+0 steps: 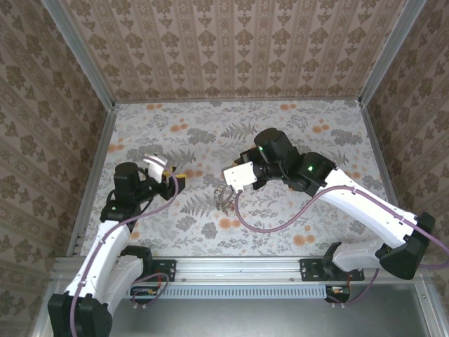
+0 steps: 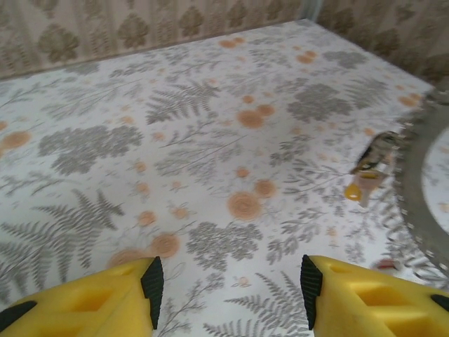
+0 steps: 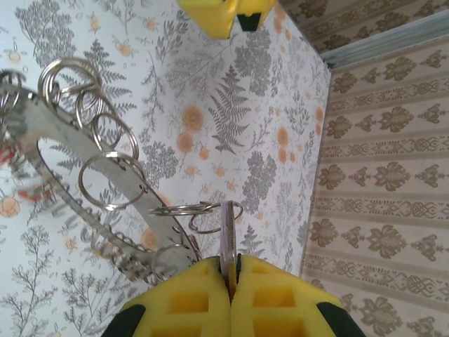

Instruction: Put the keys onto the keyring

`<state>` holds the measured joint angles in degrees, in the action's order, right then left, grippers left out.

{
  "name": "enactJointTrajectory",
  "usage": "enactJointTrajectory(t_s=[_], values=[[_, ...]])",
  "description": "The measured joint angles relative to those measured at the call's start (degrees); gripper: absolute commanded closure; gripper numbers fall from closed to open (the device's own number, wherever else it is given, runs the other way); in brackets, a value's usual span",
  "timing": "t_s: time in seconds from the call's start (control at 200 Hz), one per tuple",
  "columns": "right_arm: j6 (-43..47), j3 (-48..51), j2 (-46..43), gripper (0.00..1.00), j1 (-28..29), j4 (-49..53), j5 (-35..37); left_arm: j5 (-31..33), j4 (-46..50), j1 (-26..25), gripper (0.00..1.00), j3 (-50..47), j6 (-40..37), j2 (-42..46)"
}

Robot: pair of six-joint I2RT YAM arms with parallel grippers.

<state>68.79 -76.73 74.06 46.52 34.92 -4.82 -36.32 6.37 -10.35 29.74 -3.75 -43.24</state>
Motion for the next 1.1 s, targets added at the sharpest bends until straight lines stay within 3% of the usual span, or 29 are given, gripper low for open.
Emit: enactJointTrajectory(t_s=[0.37, 0.71, 1.1], values=[[-6.47, -0.11, -0.02, 1.0, 0.0, -0.98, -3.26, -11.61, -0.72, -0.98, 0.44, 0.02, -6.93, 0.9], [-10.4, 1.46, -0.2, 1.0, 1.46, -1.05, -4.74, -21.97, 0.98, -5.81, 0.46, 2.05, -14.58, 1.07], [-14.05, 4.98, -2.27, 1.0, 2.67, -1.6, -7.15, -24.55, 3.93, -13.86, 0.45, 5.05, -21.66, 0.52]])
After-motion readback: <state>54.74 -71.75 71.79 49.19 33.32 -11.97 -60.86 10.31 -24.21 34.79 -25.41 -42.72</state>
